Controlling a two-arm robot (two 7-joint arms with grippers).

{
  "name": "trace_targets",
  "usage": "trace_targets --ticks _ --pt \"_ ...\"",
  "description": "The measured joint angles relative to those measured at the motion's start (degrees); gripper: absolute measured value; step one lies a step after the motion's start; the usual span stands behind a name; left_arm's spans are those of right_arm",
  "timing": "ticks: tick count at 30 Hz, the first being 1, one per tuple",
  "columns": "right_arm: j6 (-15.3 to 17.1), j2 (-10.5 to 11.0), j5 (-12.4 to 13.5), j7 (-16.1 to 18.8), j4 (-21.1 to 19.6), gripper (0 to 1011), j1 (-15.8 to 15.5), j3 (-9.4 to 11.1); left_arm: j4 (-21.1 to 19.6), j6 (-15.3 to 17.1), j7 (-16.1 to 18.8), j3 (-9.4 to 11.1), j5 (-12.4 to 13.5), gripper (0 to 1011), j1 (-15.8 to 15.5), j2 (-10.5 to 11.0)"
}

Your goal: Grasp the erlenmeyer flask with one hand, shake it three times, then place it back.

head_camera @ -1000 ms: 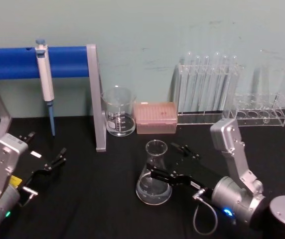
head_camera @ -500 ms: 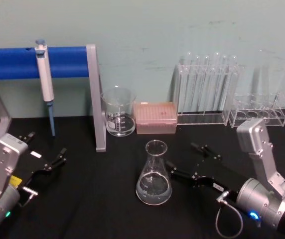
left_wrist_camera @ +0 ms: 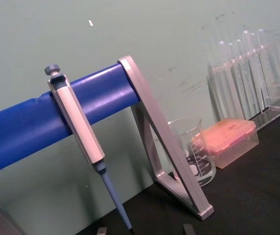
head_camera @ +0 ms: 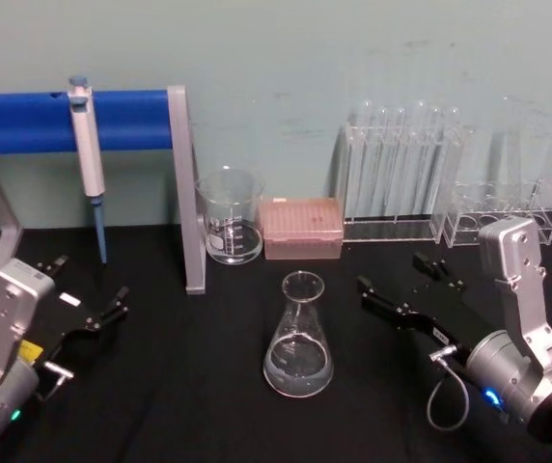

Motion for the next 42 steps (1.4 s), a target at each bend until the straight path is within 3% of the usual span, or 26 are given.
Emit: trace_targets --ticks 13,42 --pt "0.5 -2.3 -2.7 -0.7 2.8 1000 0.2 0.6 0.0 0.0 0.0 0.0 0.0 1001 0.0 0.0" --pt "0.5 -2.1 -2.6 -0.7 2.8 1000 0.3 0.5 0.0 0.0 0.0 0.0 0.0 1001 0.0 0.0"
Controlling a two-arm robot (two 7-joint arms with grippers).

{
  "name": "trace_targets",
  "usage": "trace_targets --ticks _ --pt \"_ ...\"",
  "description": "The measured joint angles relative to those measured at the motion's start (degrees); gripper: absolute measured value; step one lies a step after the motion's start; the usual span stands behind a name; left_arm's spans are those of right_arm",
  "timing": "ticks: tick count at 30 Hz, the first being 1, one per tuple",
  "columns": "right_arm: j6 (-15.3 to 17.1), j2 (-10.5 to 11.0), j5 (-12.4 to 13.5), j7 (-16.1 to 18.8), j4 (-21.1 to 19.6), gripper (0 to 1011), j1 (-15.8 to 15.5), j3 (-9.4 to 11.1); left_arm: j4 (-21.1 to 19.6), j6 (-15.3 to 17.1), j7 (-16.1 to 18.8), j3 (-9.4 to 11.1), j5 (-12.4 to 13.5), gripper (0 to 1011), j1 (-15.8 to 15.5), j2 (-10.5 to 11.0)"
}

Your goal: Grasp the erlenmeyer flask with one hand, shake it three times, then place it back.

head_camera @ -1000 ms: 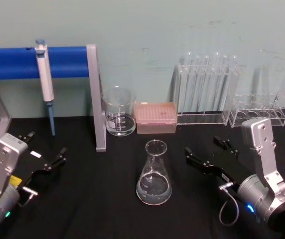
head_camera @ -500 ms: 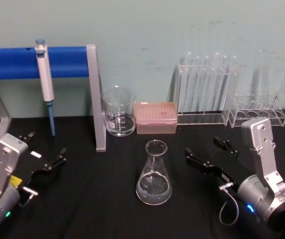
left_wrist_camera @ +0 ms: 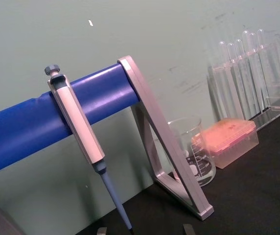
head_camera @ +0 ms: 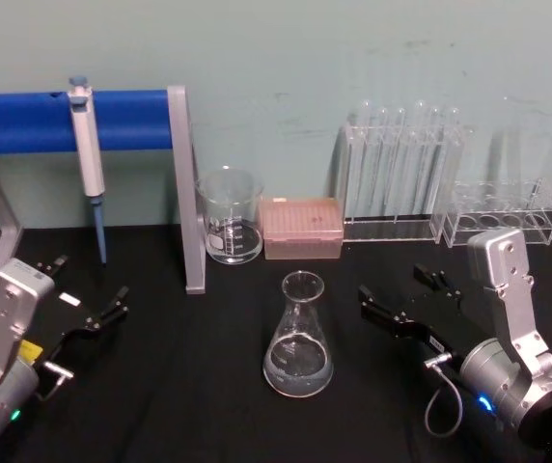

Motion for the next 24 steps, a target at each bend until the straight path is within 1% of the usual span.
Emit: trace_targets --ticks 24 --pt "0.0 0.0 0.1 0.0 -0.1 1000 0.0 0.0 0.0 0.0 0.0 0.0 0.0 1001 0.0 0.0"
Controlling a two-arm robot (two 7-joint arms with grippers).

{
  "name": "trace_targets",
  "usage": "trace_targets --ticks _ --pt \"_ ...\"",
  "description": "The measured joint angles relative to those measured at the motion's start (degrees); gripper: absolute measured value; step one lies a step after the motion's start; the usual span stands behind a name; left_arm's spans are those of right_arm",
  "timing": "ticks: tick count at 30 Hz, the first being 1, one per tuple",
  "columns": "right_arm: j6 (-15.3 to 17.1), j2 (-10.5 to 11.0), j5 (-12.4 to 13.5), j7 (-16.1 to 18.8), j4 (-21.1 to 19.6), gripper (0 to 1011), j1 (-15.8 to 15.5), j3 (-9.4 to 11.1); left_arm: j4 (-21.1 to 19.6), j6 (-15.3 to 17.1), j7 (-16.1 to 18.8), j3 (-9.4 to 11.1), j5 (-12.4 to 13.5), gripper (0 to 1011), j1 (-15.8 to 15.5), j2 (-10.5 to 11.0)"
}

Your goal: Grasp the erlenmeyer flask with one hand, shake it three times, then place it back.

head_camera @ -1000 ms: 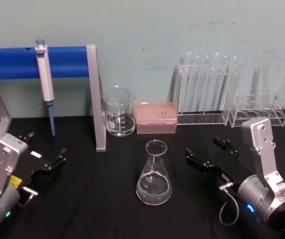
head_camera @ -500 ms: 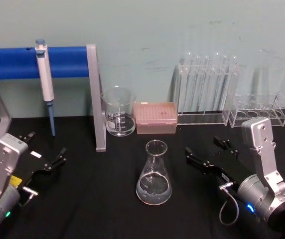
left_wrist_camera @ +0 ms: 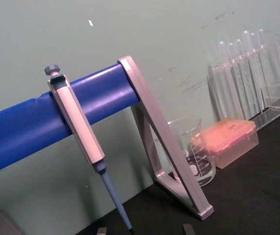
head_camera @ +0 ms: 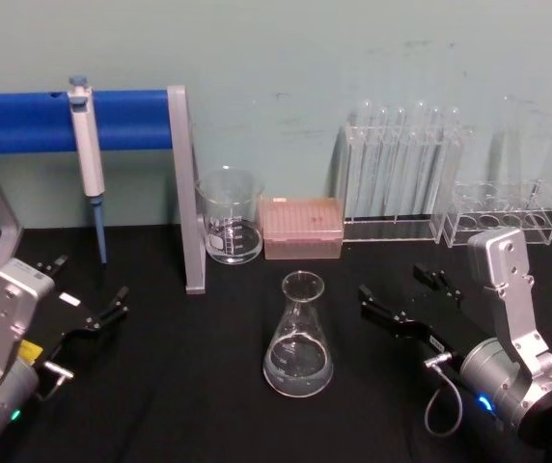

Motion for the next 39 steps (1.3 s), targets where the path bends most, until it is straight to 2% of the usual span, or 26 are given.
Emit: trace_targets --ticks 39 --pt "0.0 0.0 0.0 0.0 0.0 1000 0.0 0.0 0.0 0.0 0.0 0.0 0.0 1001 0.0 0.0"
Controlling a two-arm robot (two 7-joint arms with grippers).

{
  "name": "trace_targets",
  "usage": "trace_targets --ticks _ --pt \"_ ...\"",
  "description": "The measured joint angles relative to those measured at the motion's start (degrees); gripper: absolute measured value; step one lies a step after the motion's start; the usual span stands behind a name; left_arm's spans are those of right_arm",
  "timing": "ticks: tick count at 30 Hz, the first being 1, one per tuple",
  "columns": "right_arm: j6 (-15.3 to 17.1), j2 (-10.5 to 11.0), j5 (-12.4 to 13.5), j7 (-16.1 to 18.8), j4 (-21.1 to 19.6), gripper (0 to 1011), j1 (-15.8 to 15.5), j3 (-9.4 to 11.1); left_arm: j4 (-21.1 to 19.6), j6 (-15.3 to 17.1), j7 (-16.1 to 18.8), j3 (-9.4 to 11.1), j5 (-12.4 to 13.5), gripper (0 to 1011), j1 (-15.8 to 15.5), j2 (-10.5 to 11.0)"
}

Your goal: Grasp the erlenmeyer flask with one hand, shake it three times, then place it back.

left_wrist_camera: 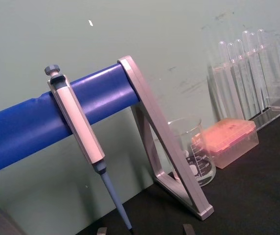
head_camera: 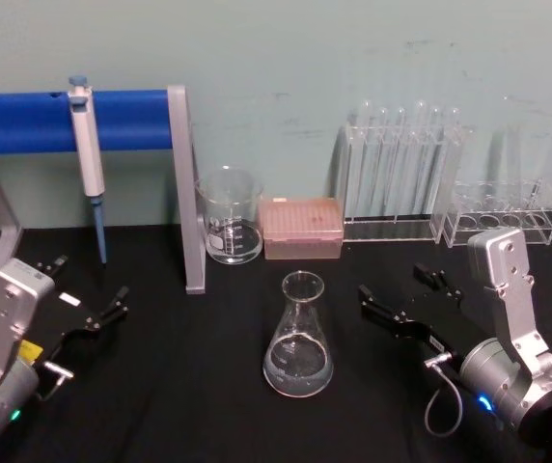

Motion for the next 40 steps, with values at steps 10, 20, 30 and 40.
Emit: trace_targets --ticks 10,20,30,40 --pt "0.0 0.0 0.0 0.0 0.0 1000 0.0 0.0 0.0 0.0 0.0 0.0 0.0 1001 0.0 0.0" --pt "0.0 0.0 0.0 0.0 0.0 1000 0.0 0.0 0.0 0.0 0.0 0.0 0.0 1001 0.0 0.0" --pt "0.0 0.0 0.0 0.0 0.0 1000 0.0 0.0 0.0 0.0 0.0 0.0 0.0 1001 0.0 0.0" --pt "0.0 0.0 0.0 0.0 0.0 1000 0.0 0.0 0.0 0.0 0.0 0.0 0.0 1001 0.0 0.0"
